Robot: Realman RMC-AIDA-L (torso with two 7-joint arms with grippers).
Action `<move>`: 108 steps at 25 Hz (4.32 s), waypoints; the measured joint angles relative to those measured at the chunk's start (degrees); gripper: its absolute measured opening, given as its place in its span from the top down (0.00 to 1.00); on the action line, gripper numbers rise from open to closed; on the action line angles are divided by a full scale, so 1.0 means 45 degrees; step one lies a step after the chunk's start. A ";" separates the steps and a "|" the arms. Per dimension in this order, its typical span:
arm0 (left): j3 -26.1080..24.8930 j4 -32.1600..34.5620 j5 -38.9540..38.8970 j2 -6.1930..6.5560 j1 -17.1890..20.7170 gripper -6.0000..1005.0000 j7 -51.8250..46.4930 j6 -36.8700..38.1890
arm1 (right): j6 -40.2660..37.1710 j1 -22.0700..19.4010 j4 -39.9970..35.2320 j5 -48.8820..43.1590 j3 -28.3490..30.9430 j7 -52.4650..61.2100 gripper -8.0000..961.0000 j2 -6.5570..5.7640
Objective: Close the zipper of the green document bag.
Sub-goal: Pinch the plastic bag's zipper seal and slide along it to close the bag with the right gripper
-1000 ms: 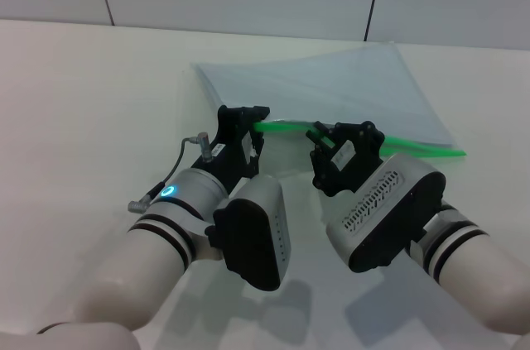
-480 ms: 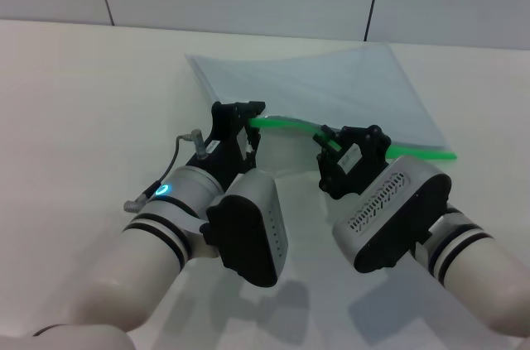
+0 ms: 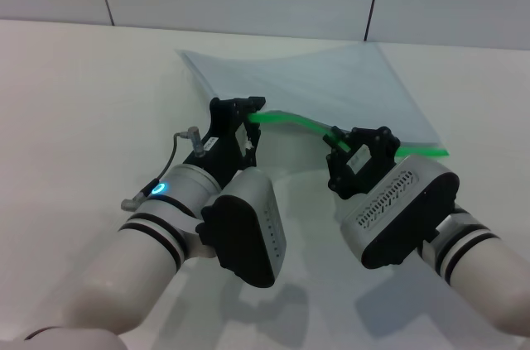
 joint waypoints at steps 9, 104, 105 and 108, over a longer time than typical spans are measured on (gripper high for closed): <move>-0.0007 0.0118 0.0358 0.0060 0.0138 0.94 -0.0178 -0.0033 | 0.0044 0.0000 0.0205 0.0268 0.0000 0.0005 0.90 0.0000; 0.0034 0.0797 0.2184 0.0464 0.0517 0.94 -0.0294 0.0191 | -0.0585 0.0136 0.3601 0.0976 0.1674 0.0999 0.90 -0.0001; 0.0034 0.0797 0.2184 0.0464 0.0517 0.94 -0.0293 0.0228 | -0.0585 0.0137 0.3618 0.0976 0.1676 0.1000 0.90 0.0000; 0.0034 0.0797 0.2183 0.0464 0.0516 0.94 -0.0292 0.0294 | -0.0585 0.0137 0.3661 0.0976 0.1697 0.1001 0.90 -0.0001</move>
